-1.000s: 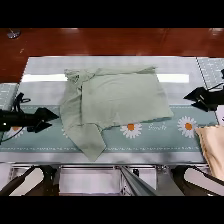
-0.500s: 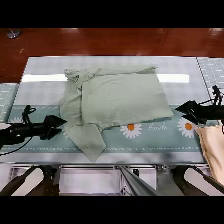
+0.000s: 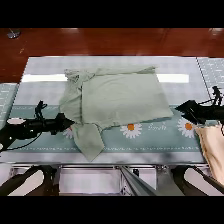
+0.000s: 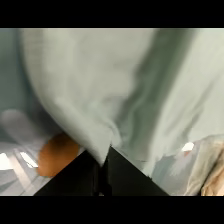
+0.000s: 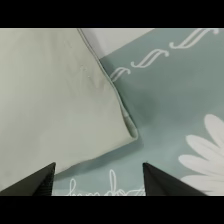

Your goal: Fold the shirts.

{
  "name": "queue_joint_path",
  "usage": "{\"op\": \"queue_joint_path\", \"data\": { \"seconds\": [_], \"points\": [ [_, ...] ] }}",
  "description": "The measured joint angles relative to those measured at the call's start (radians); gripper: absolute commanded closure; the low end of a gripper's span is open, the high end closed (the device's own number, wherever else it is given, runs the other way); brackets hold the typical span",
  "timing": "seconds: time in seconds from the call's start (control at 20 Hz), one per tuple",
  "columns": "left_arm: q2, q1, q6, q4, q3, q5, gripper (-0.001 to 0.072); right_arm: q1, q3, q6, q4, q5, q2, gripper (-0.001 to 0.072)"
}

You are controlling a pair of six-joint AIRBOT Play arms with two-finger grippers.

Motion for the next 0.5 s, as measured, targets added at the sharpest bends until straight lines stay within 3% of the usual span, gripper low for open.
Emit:
{"op": "queue_joint_path", "data": {
  "seconds": [0.5],
  "points": [
    [-0.009, -0.013, 0.023, -0.027, 0.050, -0.025, 0.0681, 0.008, 0.016, 0.047, 0.045, -0.012, -0.173, 0.0084]
  ]
}}
